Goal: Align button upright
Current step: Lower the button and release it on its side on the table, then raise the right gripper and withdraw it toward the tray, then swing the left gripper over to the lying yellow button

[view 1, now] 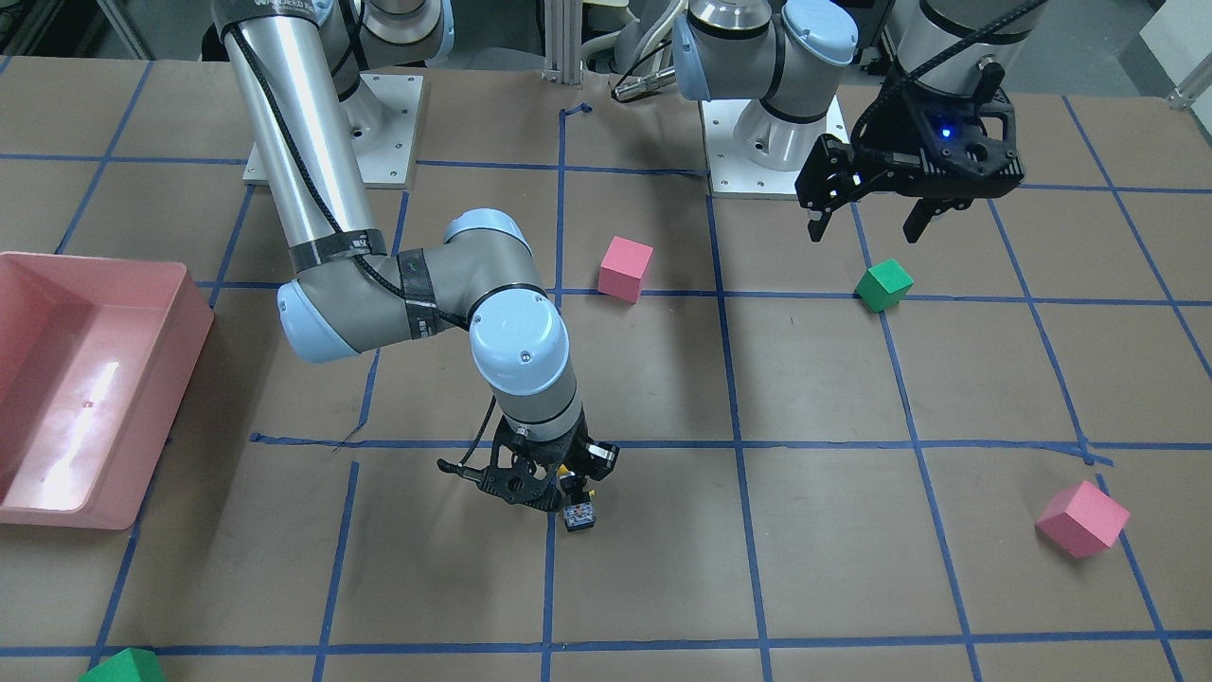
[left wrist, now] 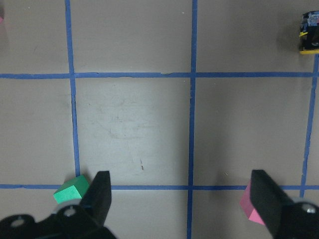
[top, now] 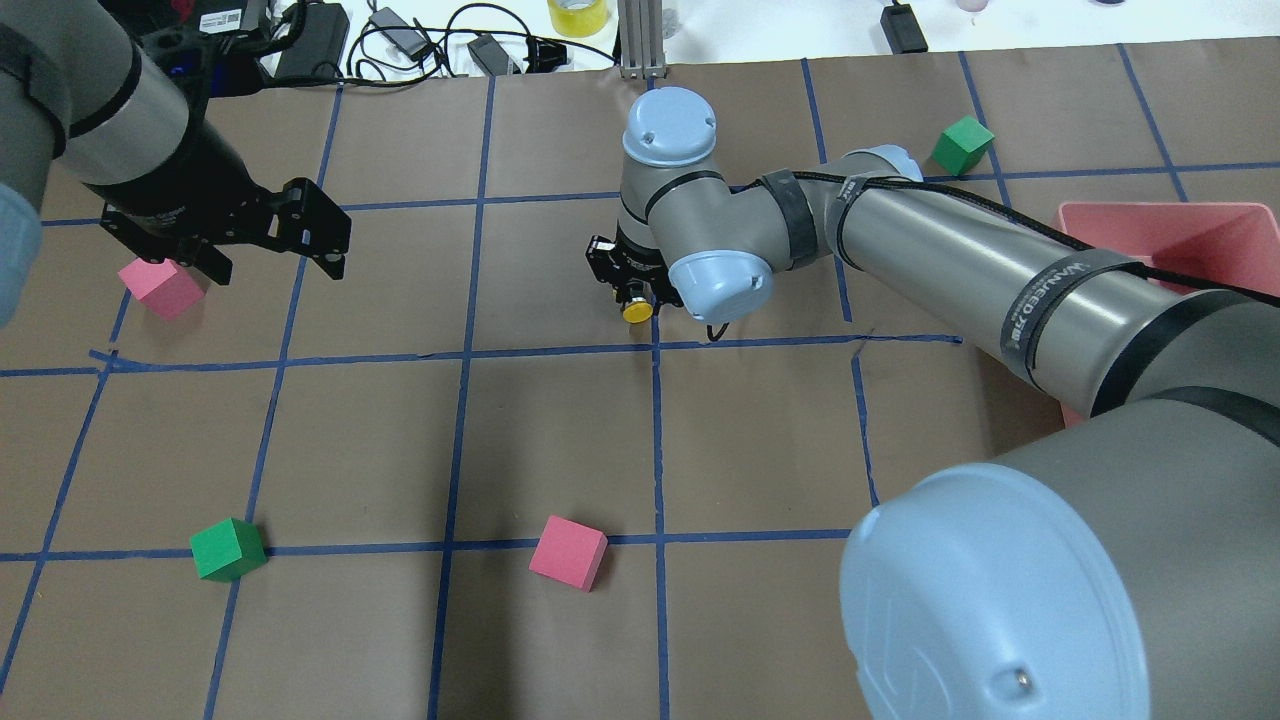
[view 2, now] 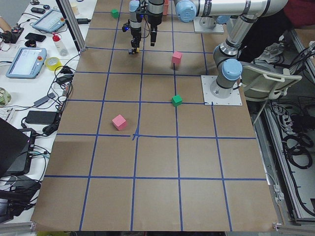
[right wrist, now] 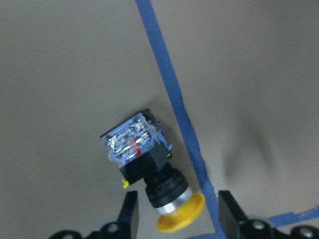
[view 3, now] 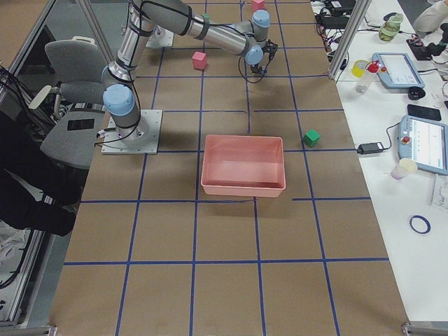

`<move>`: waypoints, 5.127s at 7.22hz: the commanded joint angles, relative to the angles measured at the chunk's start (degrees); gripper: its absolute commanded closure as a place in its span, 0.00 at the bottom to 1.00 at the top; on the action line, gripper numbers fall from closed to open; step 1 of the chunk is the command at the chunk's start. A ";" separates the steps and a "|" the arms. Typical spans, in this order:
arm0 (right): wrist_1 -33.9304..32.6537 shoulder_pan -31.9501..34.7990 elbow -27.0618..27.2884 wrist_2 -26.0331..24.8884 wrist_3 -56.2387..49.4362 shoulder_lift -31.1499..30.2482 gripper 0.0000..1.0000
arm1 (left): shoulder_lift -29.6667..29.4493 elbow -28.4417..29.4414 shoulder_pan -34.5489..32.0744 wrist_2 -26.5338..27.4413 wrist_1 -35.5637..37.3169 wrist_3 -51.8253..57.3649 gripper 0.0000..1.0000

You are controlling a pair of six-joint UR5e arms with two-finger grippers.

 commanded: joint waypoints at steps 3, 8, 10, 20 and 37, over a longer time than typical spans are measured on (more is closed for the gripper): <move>16.58 -1.35 1.85 -0.56 -6.66 -12.10 0.00 | 0.01 -0.02 0.00 0.01 -0.08 0.00 0.00; 39.51 -13.39 2.83 -3.02 -30.20 -29.51 0.00 | 0.62 -1.07 0.00 0.01 -0.08 0.00 0.00; 39.54 -14.02 2.48 -1.89 -31.91 -31.12 0.00 | 0.71 -1.16 0.00 0.01 -0.08 0.00 0.00; 39.53 -15.42 1.06 -3.90 -35.35 -33.05 0.00 | 0.71 -1.16 0.00 0.01 -0.08 0.00 0.00; 39.54 -15.42 2.12 -9.88 -42.47 -34.11 0.00 | -30.11 -22.44 -26.54 10.19 76.78 -38.92 0.05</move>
